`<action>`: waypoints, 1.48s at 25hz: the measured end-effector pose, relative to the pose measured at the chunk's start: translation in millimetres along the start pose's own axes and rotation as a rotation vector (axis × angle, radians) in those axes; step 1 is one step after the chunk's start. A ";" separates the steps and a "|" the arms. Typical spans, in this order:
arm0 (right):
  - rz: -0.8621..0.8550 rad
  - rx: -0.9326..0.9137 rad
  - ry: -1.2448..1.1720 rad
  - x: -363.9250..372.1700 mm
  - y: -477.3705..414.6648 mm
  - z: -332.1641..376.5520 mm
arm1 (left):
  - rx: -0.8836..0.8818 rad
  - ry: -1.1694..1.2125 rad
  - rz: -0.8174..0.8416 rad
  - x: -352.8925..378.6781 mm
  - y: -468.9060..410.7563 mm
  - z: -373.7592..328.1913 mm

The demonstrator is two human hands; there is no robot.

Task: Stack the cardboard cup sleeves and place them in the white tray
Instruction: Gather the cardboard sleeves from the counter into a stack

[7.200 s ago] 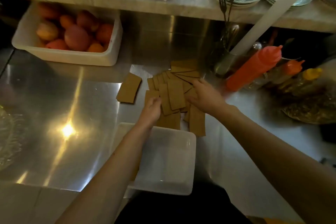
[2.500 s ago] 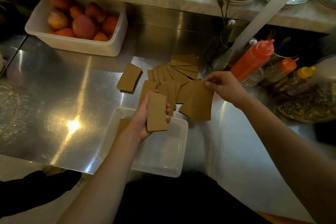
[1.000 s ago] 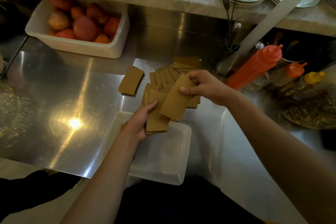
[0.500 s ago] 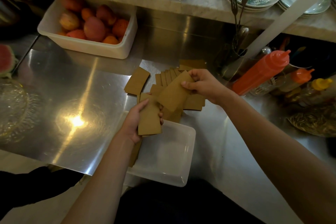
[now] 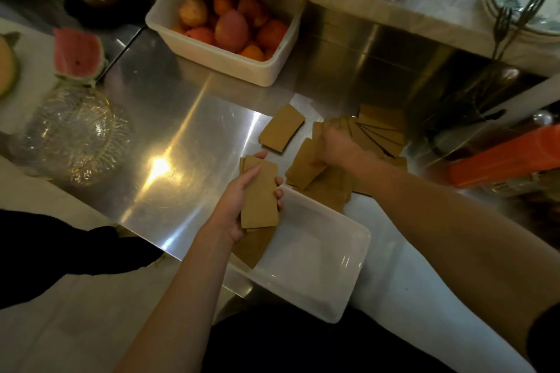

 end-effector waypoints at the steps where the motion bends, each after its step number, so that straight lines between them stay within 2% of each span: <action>1: 0.007 0.014 0.045 4.1 -0.9 1.6 | 0.000 0.006 -0.001 -2.7 -0.4 -0.9; 5: -0.029 -0.012 0.026 9.0 1.1 2.4 | 0.003 0.017 -0.005 -8.8 -1.2 -3.2; 11: 0.046 -0.091 -0.583 -31.7 36.1 -20.6 | -0.003 0.000 0.019 -2.4 -5.9 -3.7; 16: 0.181 -0.225 -0.774 -86.2 92.1 -42.7 | -0.062 0.015 0.018 6.2 -11.8 10.3; 20: 0.194 -0.346 -0.690 -104.0 127.3 -24.3 | -0.132 -0.074 0.065 18.7 -16.7 24.2; 23: 0.161 -0.384 -0.493 -91.3 134.8 -2.9 | -0.183 -0.218 0.105 31.1 -14.0 35.2; 27: -0.080 -0.484 -0.104 -66.5 125.6 24.9 | -0.244 -0.223 0.199 39.7 -9.4 46.8; 29: -0.177 -0.559 -0.082 -65.2 123.7 30.9 | -0.243 -0.158 0.198 37.1 -8.5 47.8; 32: -0.309 -0.412 -0.158 -69.1 103.1 12.1 | -0.253 -0.007 0.168 25.5 -6.7 41.2; 34: -0.233 -0.333 -0.036 -48.0 80.6 4.3 | -0.214 0.032 0.141 13.8 -5.9 31.6; 37: 0.016 -0.369 0.237 11.6 55.9 11.4 | -0.126 0.066 0.124 4.4 -3.9 17.1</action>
Point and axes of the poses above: each hand's wrist, its own y-axis away from the middle knuckle, its own x-axis out of the palm, z = x × y, the point moved 6 cm from there along -y, towards the middle knuckle, and after that the axes turned 13 degrees about y, right-handed, at the moved point
